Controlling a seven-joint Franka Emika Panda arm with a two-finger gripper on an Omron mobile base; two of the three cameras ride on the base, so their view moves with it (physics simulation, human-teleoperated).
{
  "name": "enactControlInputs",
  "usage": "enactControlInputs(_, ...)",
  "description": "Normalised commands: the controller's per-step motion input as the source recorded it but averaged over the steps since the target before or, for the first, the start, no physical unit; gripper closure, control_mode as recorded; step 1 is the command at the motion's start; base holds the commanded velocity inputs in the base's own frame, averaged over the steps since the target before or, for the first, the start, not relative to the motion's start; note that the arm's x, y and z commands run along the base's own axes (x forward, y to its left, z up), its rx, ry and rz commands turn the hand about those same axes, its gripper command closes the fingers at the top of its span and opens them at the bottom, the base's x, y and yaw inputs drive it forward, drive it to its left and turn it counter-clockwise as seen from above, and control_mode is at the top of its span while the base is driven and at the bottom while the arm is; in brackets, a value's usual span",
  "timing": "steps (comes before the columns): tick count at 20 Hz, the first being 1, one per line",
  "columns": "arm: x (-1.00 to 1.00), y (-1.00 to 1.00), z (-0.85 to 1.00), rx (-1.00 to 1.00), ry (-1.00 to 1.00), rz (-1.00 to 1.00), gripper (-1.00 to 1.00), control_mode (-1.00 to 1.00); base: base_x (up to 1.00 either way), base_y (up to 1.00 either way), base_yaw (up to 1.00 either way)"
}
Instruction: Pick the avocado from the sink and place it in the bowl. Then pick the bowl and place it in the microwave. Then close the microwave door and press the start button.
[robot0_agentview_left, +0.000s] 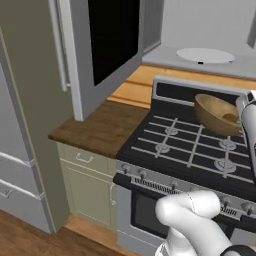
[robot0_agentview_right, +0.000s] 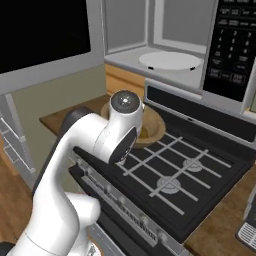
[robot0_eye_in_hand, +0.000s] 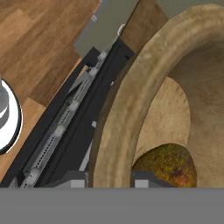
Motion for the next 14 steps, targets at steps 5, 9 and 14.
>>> enactControlInputs(5, 0.0, 0.0, 0.0, 0.0, 0.0, 0.0, 1.0, 1.0, 0.0, 0.0, 0.28)
enactControlInputs(9, 0.0, 0.0, 0.0, 0.0, 0.0, 0.0, 1.0, 1.0, 0.0, 0.0, 0.22)
enactControlInputs(14, -0.21, 0.1, 0.31, -0.08, -0.07, -0.02, 1.0, -1.0, -0.03, 0.02, 0.01)
